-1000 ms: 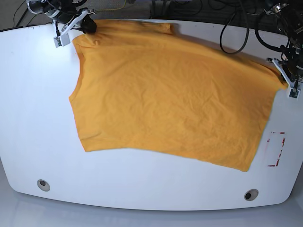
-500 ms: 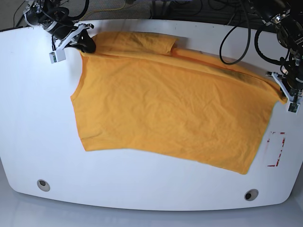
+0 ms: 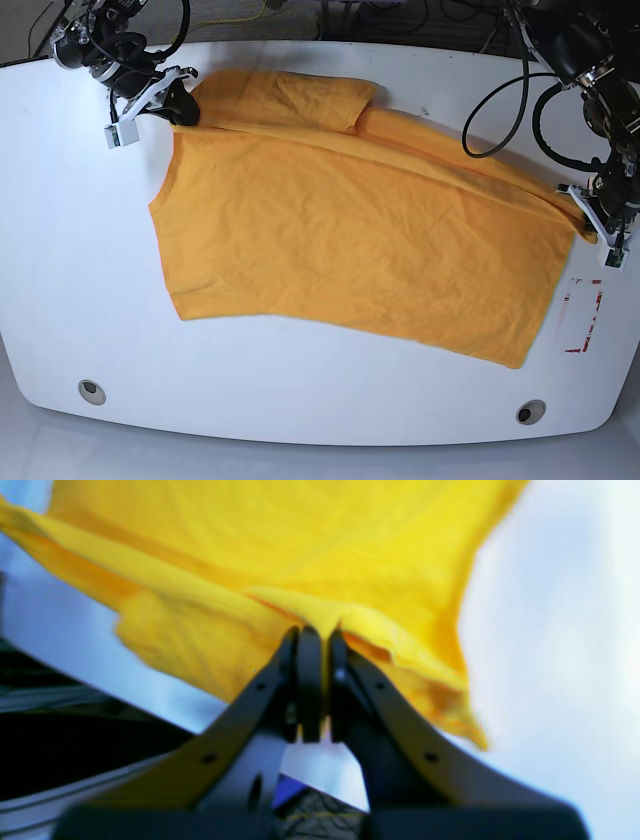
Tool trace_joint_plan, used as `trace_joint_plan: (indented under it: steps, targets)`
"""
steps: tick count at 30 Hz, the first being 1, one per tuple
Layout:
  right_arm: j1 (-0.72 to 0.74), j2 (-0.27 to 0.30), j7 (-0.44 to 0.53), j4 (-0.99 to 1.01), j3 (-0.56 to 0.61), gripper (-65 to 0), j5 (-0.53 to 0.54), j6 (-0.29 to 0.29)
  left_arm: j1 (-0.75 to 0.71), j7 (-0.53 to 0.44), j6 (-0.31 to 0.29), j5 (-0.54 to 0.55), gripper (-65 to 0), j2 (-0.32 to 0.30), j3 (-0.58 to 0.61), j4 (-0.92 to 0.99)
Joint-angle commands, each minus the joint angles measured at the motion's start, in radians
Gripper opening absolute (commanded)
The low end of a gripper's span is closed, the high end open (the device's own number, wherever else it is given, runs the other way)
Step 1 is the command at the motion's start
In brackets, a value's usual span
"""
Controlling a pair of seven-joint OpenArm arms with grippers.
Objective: Layout the t-shirt on the table in an organized manner, then fold the t-shirt properly
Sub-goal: 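Lift the shirt edge with both grippers and fold it over the shirt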
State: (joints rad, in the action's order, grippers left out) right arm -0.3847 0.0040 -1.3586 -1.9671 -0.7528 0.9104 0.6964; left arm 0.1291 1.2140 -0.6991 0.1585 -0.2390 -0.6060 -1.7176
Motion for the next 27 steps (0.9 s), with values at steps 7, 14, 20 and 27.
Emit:
trace_joint_plan:
  steps: [7,14,20,27]
  targets:
    - [0.065,0.009,0.018,0.010,-0.006,-65.0,-0.047,0.002,0.091,-0.081,0.001,0.006,-65.0,-0.023,-0.002,0.147]
    - [0.103,0.009,0.021,0.024,-0.004,-65.0,-0.119,0.002,0.114,-0.159,0.001,0.006,-65.0,-0.023,0.028,0.261]
    - [0.134,0.008,0.021,0.064,-0.003,-65.0,-0.165,0.002,0.139,-0.193,0.001,-0.053,-65.0,-0.023,0.062,0.331]
    - [0.154,0.009,0.023,0.124,-0.003,-62.6,-0.172,0.002,0.136,-0.268,0.001,-0.095,-65.0,-0.023,0.064,0.365]
